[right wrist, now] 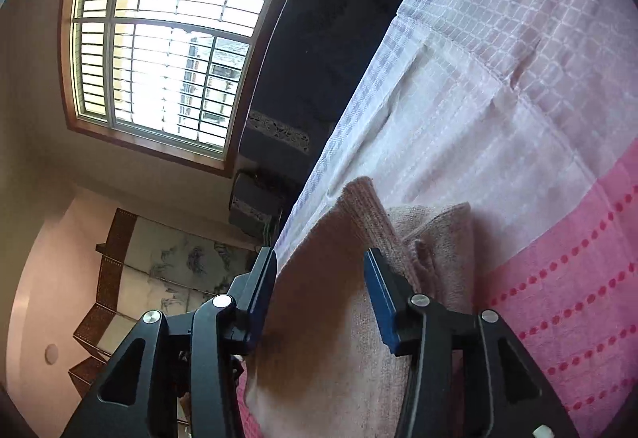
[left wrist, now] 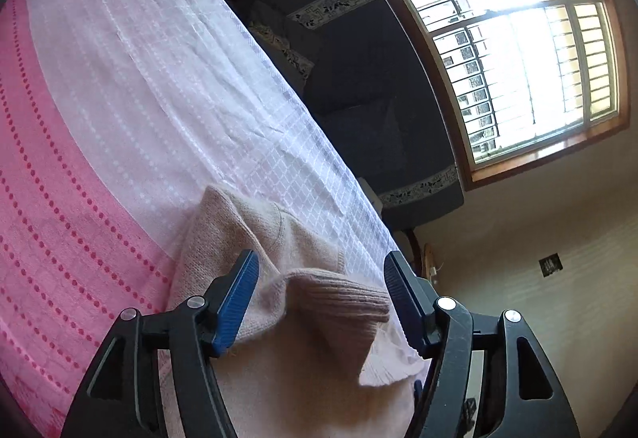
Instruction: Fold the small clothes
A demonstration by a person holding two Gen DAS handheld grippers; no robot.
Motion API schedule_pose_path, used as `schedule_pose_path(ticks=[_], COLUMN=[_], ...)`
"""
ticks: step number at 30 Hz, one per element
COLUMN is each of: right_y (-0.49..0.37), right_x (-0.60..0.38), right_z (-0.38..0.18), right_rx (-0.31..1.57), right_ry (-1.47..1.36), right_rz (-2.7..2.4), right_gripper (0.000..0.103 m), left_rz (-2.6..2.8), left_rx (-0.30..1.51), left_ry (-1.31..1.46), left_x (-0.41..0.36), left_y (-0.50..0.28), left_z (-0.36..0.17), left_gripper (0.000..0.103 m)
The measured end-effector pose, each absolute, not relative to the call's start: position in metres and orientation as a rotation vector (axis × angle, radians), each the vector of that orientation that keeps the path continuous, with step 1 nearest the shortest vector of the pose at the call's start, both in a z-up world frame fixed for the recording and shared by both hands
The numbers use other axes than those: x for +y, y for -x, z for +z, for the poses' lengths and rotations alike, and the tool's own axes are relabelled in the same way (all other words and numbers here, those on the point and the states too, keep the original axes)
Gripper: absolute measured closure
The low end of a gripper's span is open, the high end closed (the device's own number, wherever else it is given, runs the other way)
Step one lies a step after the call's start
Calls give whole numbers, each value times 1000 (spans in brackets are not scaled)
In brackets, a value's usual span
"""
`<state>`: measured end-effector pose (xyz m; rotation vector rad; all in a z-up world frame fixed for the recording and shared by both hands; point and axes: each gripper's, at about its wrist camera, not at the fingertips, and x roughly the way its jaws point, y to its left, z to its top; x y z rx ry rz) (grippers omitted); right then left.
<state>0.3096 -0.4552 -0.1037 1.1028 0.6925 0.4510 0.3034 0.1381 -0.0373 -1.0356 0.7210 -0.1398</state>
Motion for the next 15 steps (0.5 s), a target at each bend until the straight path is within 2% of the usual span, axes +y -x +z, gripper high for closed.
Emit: schedule_pose_path(ticks=[2, 7, 10, 15], right_y=[-304, -277, -251, -208], right_x=[-456, -450, -441, -431], right_z=[-100, -91, -87, -84], right_rx=[675, 672, 700, 744], right_ry=[-1108, -1079, -1001, -828], right_rz=[464, 518, 533, 506], right_gripper=[53, 36, 35, 34], left_rz=[-101, -47, -109, -264], left_rx=[692, 759, 812, 913], left_ry=[1002, 703, 472, 459], left_x=[148, 143, 125, 118], left_y=[-299, -288, -276, -263], left_z=[-30, -21, -25, -49], left_gripper=[32, 32, 32, 32])
